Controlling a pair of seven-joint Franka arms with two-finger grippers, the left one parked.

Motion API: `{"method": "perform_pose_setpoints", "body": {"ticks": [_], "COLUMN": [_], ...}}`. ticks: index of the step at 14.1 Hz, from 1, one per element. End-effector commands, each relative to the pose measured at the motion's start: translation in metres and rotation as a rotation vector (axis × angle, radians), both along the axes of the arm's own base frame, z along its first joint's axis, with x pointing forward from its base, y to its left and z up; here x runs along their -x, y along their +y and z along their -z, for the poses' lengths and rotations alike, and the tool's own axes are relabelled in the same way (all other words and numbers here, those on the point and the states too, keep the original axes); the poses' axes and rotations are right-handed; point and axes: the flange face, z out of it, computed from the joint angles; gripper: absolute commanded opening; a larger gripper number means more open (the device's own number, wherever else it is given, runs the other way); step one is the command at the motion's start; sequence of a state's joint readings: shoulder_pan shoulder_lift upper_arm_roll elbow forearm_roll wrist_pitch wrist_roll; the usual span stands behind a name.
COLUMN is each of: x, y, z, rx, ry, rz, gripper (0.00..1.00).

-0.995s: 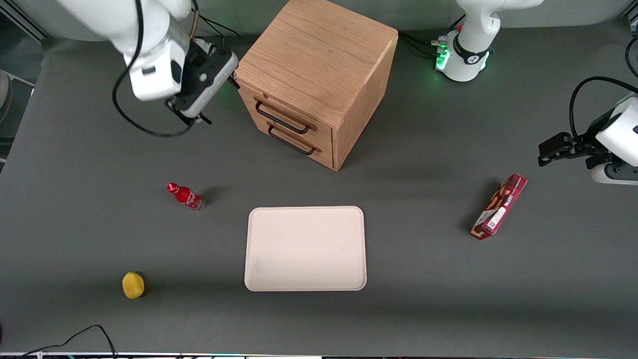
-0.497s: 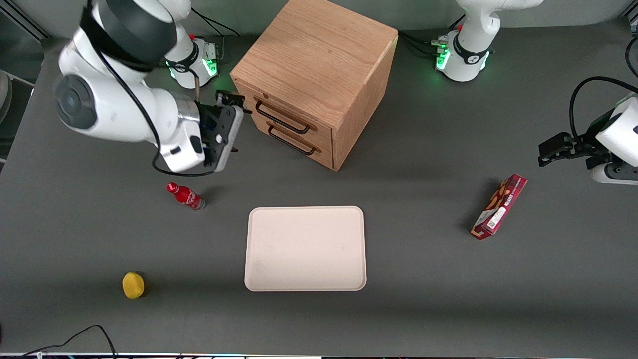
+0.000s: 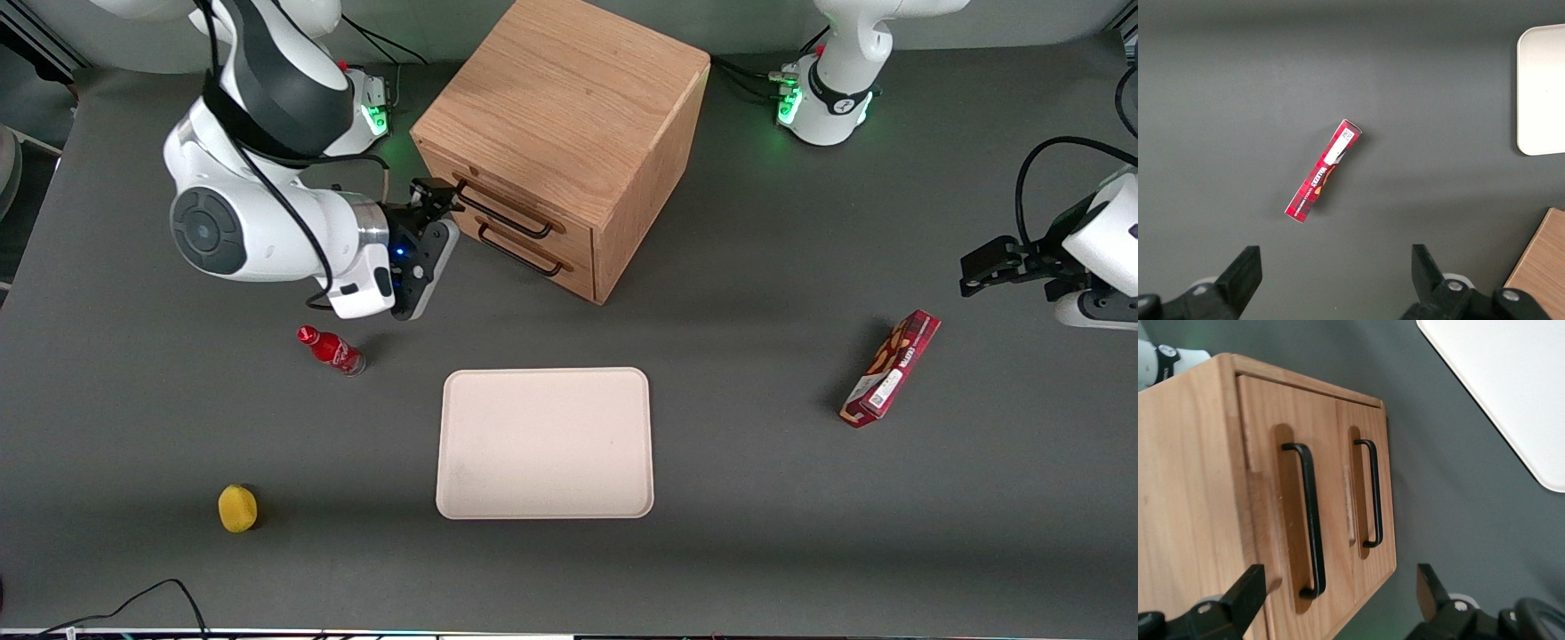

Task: Open upper drawer
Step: 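Move the right gripper to the upper drawer's black handle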

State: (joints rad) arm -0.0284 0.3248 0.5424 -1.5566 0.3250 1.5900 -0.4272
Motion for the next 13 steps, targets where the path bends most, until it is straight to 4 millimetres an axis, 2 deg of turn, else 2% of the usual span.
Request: {"method": "perform_pose_setpoints", "body": {"ticks": [1,4,9,13], "x": [0.016,0.031,0.051,0.056], "y": [0.005,0.011,0.031,0.034], "z": [0.025,0.039,0.045,0.056], "rx": [0.045,0.060,0.052,0.053], "ry": [-0.020,-0.044,-0.067,-0.076], "rz": [0.036,0.040,0.014,0.023], "gripper": [1.00,1.00,1.00,1.00]}}
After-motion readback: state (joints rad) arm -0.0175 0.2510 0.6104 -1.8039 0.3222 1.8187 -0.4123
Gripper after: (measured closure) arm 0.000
